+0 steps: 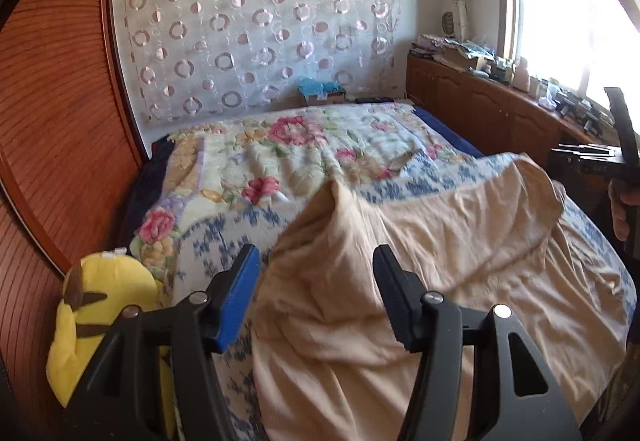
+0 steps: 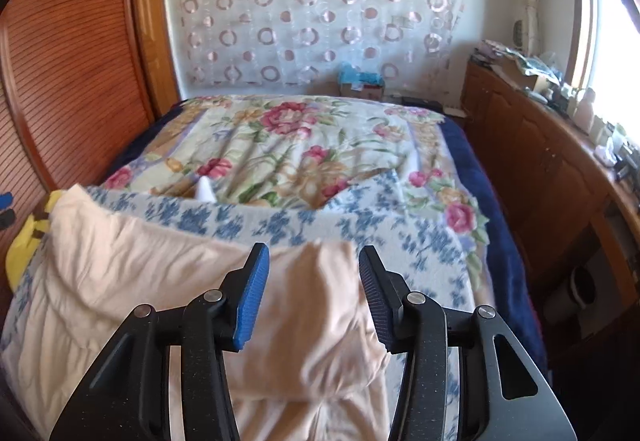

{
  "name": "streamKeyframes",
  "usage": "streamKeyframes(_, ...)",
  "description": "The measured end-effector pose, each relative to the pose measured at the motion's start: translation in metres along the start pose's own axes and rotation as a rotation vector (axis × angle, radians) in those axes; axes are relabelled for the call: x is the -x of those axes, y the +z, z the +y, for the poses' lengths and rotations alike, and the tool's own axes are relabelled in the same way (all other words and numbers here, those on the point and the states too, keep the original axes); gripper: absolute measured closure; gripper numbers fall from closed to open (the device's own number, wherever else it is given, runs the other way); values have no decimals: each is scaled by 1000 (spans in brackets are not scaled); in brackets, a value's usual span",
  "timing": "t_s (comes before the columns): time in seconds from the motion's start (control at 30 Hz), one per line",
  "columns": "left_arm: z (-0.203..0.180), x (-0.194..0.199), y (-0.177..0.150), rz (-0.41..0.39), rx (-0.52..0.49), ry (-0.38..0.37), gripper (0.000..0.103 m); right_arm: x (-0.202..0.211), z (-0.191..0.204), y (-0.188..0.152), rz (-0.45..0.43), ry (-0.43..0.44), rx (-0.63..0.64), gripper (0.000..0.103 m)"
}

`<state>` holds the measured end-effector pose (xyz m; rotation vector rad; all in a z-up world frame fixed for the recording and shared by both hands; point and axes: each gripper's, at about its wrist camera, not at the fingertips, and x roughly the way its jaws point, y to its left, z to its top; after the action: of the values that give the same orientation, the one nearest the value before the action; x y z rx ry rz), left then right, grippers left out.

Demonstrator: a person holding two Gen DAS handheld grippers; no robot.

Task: Fold small clothes
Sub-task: 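Lower the shirt onto the bed and open both grippers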

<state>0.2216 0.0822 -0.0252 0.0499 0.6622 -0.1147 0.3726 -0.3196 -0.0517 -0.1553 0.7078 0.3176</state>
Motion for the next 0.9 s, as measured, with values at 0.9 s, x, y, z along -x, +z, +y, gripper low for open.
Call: streamKeyframes(0.9,8,-69,-62,235,88,0,45,-13,38,-97,150,186,5,56)
